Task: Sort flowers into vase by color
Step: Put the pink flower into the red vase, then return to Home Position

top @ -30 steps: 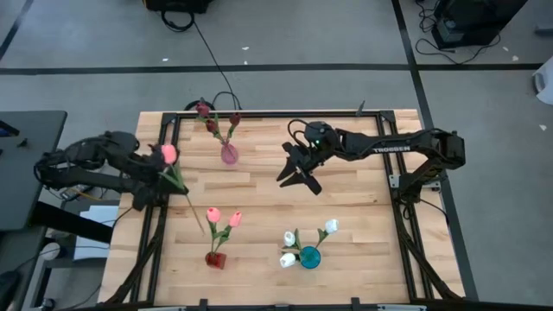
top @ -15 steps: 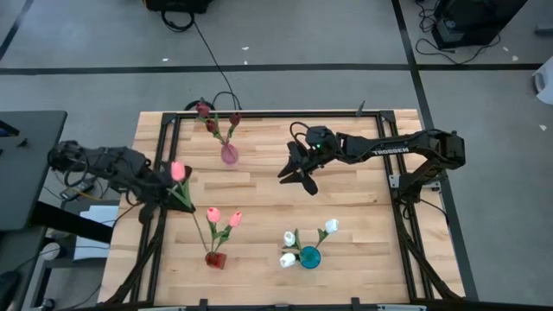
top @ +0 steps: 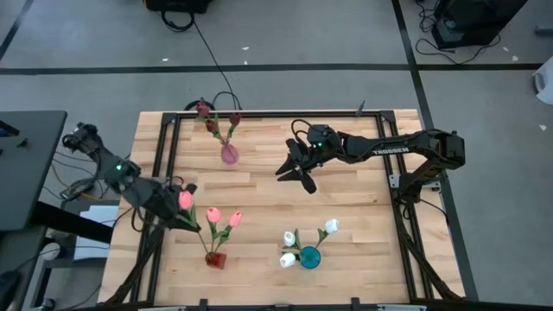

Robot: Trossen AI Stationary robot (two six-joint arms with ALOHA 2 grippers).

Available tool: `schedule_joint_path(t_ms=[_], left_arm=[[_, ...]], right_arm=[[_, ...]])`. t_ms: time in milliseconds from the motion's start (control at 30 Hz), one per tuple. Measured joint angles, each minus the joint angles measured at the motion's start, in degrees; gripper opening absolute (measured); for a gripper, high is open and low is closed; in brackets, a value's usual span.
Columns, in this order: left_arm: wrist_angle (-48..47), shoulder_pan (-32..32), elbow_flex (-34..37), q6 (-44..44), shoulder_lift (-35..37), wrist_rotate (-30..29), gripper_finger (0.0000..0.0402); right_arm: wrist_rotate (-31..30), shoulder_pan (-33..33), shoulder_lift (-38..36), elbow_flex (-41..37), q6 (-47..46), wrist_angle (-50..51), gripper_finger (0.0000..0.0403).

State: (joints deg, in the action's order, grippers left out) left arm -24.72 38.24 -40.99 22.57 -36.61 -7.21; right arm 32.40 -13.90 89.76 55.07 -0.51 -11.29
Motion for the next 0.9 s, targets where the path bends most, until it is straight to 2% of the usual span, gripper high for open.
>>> schedule_joint_path(t_ms=[133,300,533,733,900], left_arm=[[-0.26,2.68,0.00,0.04,-3.69,-3.09,0.0024],[-0.28,3.90,0.00,2.03,-8.46,-6.18,0.0072],[-0.27,3.92,0.00,6.97,-10.17,-1.88,0.0153],[-2.89,3.91,-0.17,9.14,-9.45,0.92,0.0162],[-10.50,3.91,-1.16,10.59,-7.70,-1.92,0.0162]], right_arm=[[0.24,-0.70,0.00,0.00,0.00,-0.31,0.0117],[3.30,-2.31,0.00,0.00,-0.87,0.17,0.0117],[5.63,-5.05,0.00,0.00,-2.17,-3.34,0.0117],[8.85,-6.15,0.00,0.00,-2.60,-4.83,0.0117],[9.31,-6.13,0.00,0.00,-2.58,-4.92,0.0117]])
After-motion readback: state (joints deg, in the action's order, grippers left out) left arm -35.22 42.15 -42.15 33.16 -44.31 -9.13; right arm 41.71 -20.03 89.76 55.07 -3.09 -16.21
